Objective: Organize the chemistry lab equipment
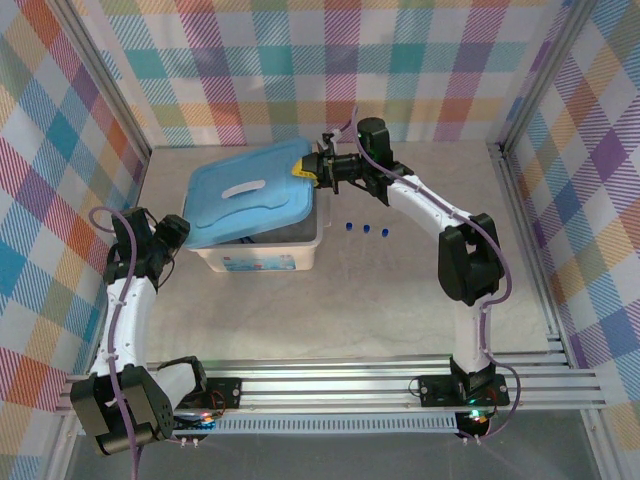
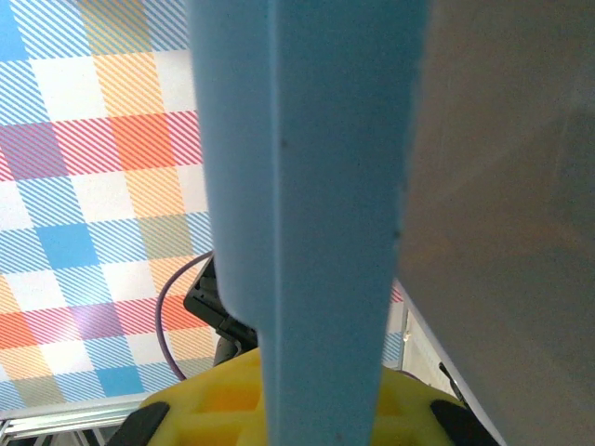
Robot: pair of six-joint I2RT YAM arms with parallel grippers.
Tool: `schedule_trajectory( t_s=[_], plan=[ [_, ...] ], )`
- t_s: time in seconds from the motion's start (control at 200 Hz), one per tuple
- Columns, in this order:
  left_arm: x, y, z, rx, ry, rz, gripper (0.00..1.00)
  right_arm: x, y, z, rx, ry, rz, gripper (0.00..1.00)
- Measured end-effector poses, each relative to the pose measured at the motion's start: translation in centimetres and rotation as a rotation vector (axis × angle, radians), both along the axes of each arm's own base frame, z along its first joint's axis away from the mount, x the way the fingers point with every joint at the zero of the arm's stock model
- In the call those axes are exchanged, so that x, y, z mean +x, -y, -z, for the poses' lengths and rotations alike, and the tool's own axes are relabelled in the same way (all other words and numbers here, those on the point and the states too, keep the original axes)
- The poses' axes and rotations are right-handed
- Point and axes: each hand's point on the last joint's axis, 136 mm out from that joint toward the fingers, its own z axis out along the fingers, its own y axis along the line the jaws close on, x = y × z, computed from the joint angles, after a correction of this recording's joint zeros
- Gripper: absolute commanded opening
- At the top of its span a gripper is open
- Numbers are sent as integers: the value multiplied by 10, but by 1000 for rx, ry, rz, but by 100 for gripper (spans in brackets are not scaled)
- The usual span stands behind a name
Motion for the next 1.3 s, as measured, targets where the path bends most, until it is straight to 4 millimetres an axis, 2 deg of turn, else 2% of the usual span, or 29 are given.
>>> schedule_trajectory(
  t_s=[0.065, 0.155, 0.355, 0.56, 0.675, 0.78, 1.025, 1.3],
  plan=[
    [0, 0, 0, 0, 1, 0, 51, 0, 0, 0, 0, 1, 1, 1],
    [0, 0, 0, 1, 1, 0, 51, 0, 0, 3, -1, -2, 1, 12],
    [4, 4, 1, 4, 7, 13, 51, 0, 4, 20, -20, -19, 5, 23],
    [6, 5, 1, 19, 12, 12, 50, -1, 7, 26, -37, -12, 8, 50],
    [6, 6, 1, 26, 15, 11, 50, -1, 12, 24, -52, -3, 19, 59],
    [7, 7, 1, 29, 17, 12, 50, -2, 18, 23, -77, 12, 36, 63],
    [7, 7, 1, 34, 18, 11, 50, -4, 37, 26, -176, 56, 80, 65],
    [7, 8, 1, 36, 18, 13, 50, -5, 46, 49, -275, 52, 98, 66]
  ],
)
